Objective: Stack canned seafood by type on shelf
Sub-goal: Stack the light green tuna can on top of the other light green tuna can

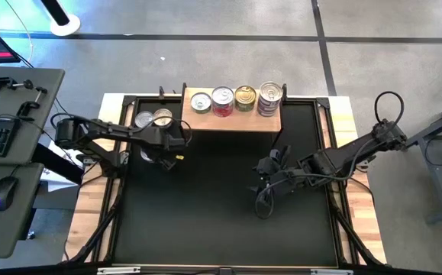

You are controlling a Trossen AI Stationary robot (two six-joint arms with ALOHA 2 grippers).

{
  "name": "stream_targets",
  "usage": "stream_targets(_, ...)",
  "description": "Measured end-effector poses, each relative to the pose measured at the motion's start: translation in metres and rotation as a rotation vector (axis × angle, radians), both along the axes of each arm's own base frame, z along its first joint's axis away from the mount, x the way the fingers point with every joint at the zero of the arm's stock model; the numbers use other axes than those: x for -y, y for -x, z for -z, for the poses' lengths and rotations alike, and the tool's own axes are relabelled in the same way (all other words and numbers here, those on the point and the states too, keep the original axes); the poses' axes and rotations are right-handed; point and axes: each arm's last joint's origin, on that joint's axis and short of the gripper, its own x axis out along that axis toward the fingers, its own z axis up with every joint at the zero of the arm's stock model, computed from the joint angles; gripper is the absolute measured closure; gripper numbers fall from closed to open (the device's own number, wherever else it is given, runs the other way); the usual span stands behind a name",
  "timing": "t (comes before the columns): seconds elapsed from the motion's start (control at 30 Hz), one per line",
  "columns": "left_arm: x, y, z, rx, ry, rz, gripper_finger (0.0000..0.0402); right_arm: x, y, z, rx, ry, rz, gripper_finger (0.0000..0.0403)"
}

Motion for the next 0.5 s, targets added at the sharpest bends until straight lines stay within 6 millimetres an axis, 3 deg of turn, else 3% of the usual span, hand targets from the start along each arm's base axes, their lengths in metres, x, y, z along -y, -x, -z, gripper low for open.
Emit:
stream_targets(0.23, 0.034, -0.005, 0.000, 0.050, 0.014, -0.015, 0.0401, 0.000, 0.000, 0.000, -0.002, -0.003, -0.003, 0.0089)
stream_targets(0.5, 0.089, -0.010, -0.001, 0.201, 0.004, -0.018, 0.0401, -0.002, 0.000, 0.001, -0.022, -0.045, -0.047, 0.0089)
